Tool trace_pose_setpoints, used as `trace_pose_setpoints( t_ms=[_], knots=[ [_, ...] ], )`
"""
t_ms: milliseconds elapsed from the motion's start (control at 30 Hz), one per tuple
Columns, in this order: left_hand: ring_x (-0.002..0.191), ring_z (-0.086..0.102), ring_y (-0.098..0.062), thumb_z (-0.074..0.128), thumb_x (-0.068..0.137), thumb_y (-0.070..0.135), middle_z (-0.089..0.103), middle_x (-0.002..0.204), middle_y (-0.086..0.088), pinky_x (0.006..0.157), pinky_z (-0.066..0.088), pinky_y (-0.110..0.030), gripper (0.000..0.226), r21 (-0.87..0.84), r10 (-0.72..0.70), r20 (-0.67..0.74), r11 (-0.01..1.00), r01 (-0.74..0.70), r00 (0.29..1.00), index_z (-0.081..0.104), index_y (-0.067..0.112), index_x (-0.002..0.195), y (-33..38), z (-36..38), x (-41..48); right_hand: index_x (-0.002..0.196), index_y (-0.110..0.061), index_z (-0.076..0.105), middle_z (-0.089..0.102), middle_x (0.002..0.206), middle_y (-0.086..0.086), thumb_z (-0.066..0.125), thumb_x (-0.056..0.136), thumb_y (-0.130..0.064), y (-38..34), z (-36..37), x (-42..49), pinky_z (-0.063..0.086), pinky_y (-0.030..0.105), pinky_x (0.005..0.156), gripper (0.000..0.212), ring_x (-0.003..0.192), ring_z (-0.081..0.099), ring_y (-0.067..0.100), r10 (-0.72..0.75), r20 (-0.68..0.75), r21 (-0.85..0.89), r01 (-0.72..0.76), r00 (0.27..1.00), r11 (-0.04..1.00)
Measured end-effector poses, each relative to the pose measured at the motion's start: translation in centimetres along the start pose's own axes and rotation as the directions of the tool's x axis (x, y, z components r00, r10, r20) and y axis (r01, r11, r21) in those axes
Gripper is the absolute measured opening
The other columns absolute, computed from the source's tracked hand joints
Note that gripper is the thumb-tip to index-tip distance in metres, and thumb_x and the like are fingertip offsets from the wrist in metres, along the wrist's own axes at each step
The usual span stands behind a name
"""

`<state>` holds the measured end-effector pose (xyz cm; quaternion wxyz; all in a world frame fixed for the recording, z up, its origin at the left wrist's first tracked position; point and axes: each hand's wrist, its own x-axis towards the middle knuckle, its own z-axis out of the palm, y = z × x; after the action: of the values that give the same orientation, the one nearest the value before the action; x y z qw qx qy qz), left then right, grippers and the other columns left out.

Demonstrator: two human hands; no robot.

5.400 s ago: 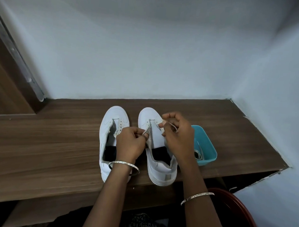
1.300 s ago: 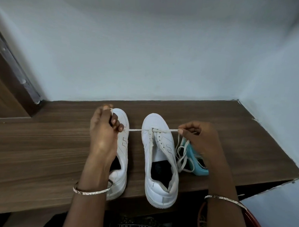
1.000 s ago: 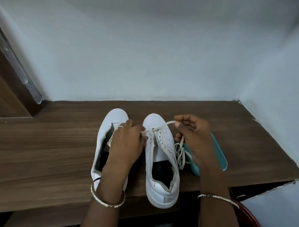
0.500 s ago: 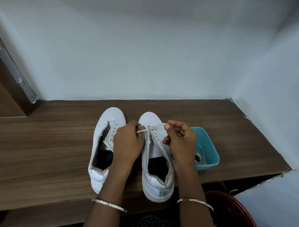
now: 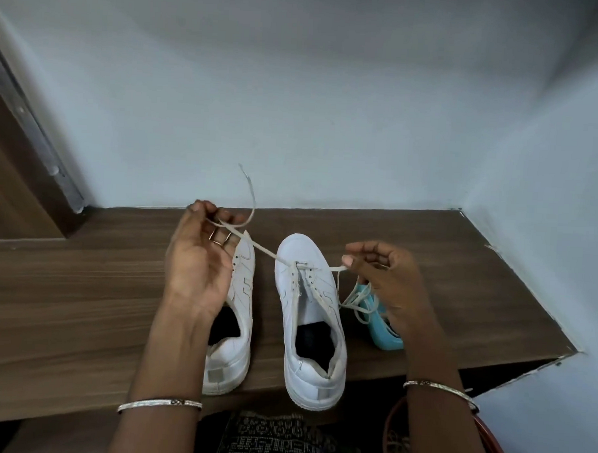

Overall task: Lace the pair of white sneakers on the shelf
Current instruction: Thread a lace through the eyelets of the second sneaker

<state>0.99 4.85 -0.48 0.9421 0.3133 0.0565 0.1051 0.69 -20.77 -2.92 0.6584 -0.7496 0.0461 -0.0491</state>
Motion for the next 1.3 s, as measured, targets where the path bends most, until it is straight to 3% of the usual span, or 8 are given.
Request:
trace_pose_setpoints(
  t_ms=[333,433,533,733,833,967,1100,1300],
  knots=[
    [0.054,0.025,-0.011,0.061,0.098,0.031,0.031,0.066,0.003,0.048,0.026,-0.027,0.032,0.604,0.164,0.093,0.774,-0.187,0.982,0.041,0.022,0.075,0.3,1.8,-1.3,0.078,-0.024,0.075,0.067,0.071,-0.015,0.08,0.082,-0.021,-2.5,-0.8,1.5,0.041,0.008,0.058,0.007,0.066,0.059,-0.002,-0.136,0.088,-0.689,0.159,0.987,0.707],
    [0.06,0.042,-0.012,0.073,0.087,0.039,0.044,0.069,0.011,0.058,0.039,-0.032,0.035,0.833,0.171,0.312,0.424,-0.355,0.935,0.044,0.02,0.087,-0.3,2.1,-1.1,0.076,-0.025,0.071,0.064,0.068,-0.014,0.078,0.083,-0.033,-3.3,-0.1,1.8,0.05,0.03,0.076,0.013,0.07,0.06,0.003,-0.163,0.027,-0.75,0.128,0.986,0.649],
    [0.077,0.063,-0.005,0.074,0.08,0.052,0.061,0.083,0.014,0.067,0.047,-0.029,0.048,0.909,-0.08,0.41,-0.048,-0.414,0.909,0.045,0.035,0.114,-0.5,2.8,-0.9,0.081,-0.016,0.067,0.065,0.068,-0.005,0.077,0.086,-0.03,-4.3,1.4,2.0,0.05,0.032,0.068,0.017,0.061,0.063,0.011,-0.081,-0.058,-0.432,0.048,0.995,0.901],
    [0.11,0.063,-0.024,0.063,0.089,0.054,0.068,0.114,0.002,0.073,0.039,-0.03,0.037,0.514,-0.255,0.291,-0.771,-0.376,0.922,0.063,0.031,0.118,-0.8,4.0,0.0,0.09,-0.01,0.068,0.049,0.06,-0.001,0.072,0.091,-0.015,-6.2,2.2,2.0,0.054,0.033,0.057,0.006,0.044,0.041,0.008,0.171,0.007,0.237,-0.167,0.985,0.957],
    [0.098,0.066,-0.026,0.055,0.094,0.053,0.068,0.094,0.002,0.07,0.04,-0.031,0.029,0.659,-0.242,0.247,-0.668,-0.346,0.938,0.07,0.028,0.095,0.1,2.5,1.5,0.092,-0.015,0.073,0.059,0.06,-0.007,0.073,0.09,-0.014,-6.0,0.5,2.2,0.043,0.023,0.048,0.002,0.046,0.045,0.007,0.146,-0.023,0.126,-0.142,0.989,0.982],
    [0.049,0.044,-0.009,0.055,0.098,0.039,0.046,0.051,0.01,0.055,0.032,-0.028,0.04,0.983,-0.154,0.186,0.018,-0.185,0.97,0.062,0.02,0.065,0.3,2.2,1.7,0.099,-0.016,0.075,0.071,0.075,-0.003,0.071,0.089,-0.005,-5.4,-1.3,2.0,0.038,0.016,0.047,0.015,0.052,0.055,0.005,0.086,-0.01,0.069,-0.085,0.996,0.994],
    [0.04,0.027,-0.011,0.051,0.098,0.028,0.063,0.079,-0.013,0.053,0.022,-0.032,0.05,0.802,-0.198,0.023,0.589,0.1,0.98,0.056,0.021,0.049,-0.2,3.8,1.3,0.102,-0.009,0.074,0.074,0.085,0.005,0.075,0.085,-0.004,-5.5,-0.8,1.6,0.04,0.018,0.051,0.017,0.053,0.059,0.007,0.079,-0.022,0.128,-0.076,0.997,0.989],
    [0.042,0.031,-0.009,0.054,0.099,0.036,0.059,0.064,0.003,0.055,0.028,-0.028,0.037,0.699,-0.227,0.036,0.702,0.138,0.973,0.046,0.021,0.066,-1.7,6.2,1.1,0.099,0.003,0.07,0.071,0.079,0.01,0.082,0.081,-0.01,-5.9,2.5,1.2,0.045,0.017,0.047,0.025,0.047,0.054,0.01,0.032,-0.05,0.152,-0.024,0.998,0.988]
  ],
)
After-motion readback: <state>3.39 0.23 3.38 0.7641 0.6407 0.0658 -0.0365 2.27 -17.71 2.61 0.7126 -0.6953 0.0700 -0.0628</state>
